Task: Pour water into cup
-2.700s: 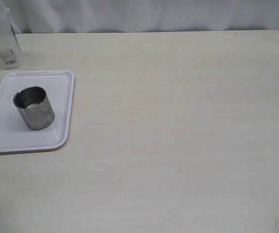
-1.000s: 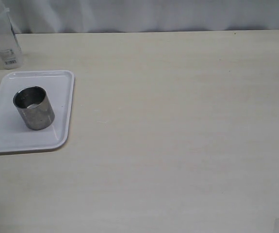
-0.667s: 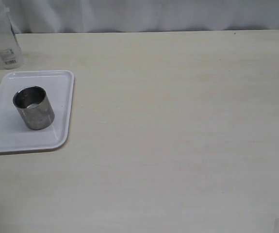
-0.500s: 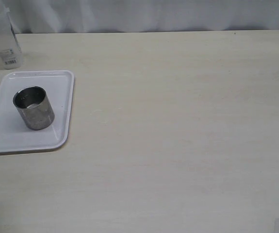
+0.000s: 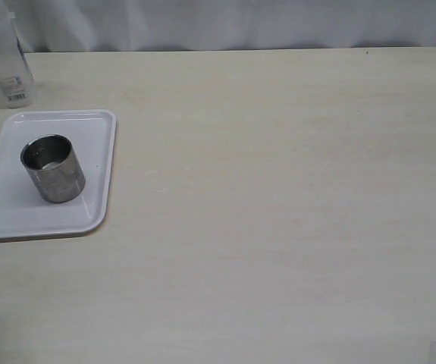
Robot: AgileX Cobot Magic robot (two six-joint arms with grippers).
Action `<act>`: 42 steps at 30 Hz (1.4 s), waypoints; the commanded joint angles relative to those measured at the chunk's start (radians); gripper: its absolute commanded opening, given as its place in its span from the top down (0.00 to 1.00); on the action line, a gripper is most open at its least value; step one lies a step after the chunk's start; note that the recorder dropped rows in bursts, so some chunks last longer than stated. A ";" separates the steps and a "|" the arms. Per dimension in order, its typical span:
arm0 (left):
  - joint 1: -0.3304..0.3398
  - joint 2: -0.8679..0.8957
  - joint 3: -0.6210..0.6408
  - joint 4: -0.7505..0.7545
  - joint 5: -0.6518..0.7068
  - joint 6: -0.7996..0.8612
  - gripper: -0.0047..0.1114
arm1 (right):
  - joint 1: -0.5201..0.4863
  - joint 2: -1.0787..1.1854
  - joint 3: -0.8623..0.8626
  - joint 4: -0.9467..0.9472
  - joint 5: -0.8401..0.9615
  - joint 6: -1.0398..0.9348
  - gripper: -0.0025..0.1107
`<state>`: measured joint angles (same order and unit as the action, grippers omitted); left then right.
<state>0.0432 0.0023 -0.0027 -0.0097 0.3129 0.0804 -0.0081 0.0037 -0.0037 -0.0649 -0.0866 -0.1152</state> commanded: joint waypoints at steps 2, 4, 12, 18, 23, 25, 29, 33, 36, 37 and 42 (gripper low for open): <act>-0.010 -0.002 0.003 0.001 -0.006 -0.004 0.96 | -0.006 -0.004 0.004 0.005 0.109 -0.005 0.94; -0.010 -0.002 0.003 0.001 -0.006 -0.004 0.96 | -0.006 -0.004 0.004 0.005 0.168 0.006 0.94; -0.010 -0.002 0.003 0.001 -0.004 -0.004 0.96 | -0.006 -0.004 0.004 0.005 0.389 0.073 0.94; -0.010 -0.002 0.003 0.001 -0.004 -0.004 0.96 | -0.006 -0.004 0.004 0.005 0.423 0.075 0.94; -0.010 -0.002 0.003 0.001 -0.004 -0.004 0.96 | -0.006 -0.004 0.004 0.005 0.426 0.078 0.94; -0.010 -0.002 0.003 0.001 -0.004 -0.004 0.96 | -0.006 -0.004 0.004 0.005 0.429 0.078 0.94; -0.010 -0.002 0.003 0.001 -0.004 -0.004 0.96 | -0.006 -0.004 0.004 0.005 0.429 0.078 0.94; -0.010 -0.002 0.003 0.001 -0.004 -0.004 0.96 | -0.006 -0.004 0.004 0.005 0.429 0.078 0.94; -0.010 -0.002 0.003 0.001 -0.004 -0.004 0.96 | -0.006 -0.004 0.004 0.005 0.429 0.078 0.94; -0.010 -0.002 0.003 0.001 -0.004 -0.004 0.96 | -0.006 -0.004 0.004 0.005 0.429 0.078 0.94; -0.010 -0.002 0.003 0.001 -0.004 -0.004 0.96 | -0.006 -0.004 0.004 0.005 0.429 0.078 0.94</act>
<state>0.0432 0.0023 -0.0027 -0.0097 0.3129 0.0804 -0.0081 0.0037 -0.0037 -0.0611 0.3365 -0.0389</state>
